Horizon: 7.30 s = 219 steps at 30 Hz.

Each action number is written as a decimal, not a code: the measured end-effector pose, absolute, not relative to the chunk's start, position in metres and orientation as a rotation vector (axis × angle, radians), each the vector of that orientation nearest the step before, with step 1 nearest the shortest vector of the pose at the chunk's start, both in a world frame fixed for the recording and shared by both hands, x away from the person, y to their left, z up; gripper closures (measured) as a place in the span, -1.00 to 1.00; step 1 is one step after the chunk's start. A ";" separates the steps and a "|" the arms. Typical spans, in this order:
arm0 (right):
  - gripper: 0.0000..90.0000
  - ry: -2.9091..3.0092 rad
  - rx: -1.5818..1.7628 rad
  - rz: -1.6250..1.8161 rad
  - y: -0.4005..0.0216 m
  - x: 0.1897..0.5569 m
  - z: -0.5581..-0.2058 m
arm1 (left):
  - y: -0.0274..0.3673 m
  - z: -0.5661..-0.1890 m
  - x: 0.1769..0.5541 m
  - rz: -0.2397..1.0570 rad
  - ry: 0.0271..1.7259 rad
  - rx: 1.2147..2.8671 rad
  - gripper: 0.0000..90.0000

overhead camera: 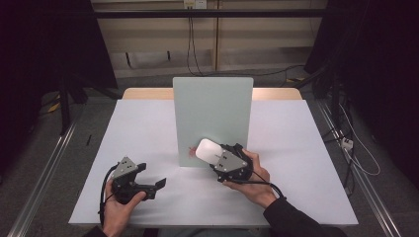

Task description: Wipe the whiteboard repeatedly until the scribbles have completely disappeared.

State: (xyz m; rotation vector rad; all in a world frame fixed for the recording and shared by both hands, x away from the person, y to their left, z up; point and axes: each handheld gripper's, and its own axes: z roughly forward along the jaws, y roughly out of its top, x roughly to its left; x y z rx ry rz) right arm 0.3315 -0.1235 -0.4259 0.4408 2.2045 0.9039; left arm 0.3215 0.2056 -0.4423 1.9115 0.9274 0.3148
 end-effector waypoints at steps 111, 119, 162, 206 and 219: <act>-0.30 2.145 0.322 1.025 -0.076 0.355 -0.404 | 0.208 -0.441 0.321 0.323 0.931 1.916 -0.89; -0.30 2.276 0.272 0.925 -0.073 0.350 -0.418 | 0.208 -0.441 0.321 0.320 0.931 1.907 -0.89; -0.30 2.275 0.160 1.048 -0.024 0.355 -0.442 | 0.210 -0.440 0.321 0.326 0.936 1.890 -0.89; -0.30 2.220 0.524 1.232 -0.159 0.338 -0.378 | 0.212 -0.443 0.322 0.313 0.941 1.909 -0.89; -0.30 2.301 0.594 1.183 -0.170 0.332 -0.390 | 0.211 -0.442 0.321 0.317 0.940 1.907 -0.89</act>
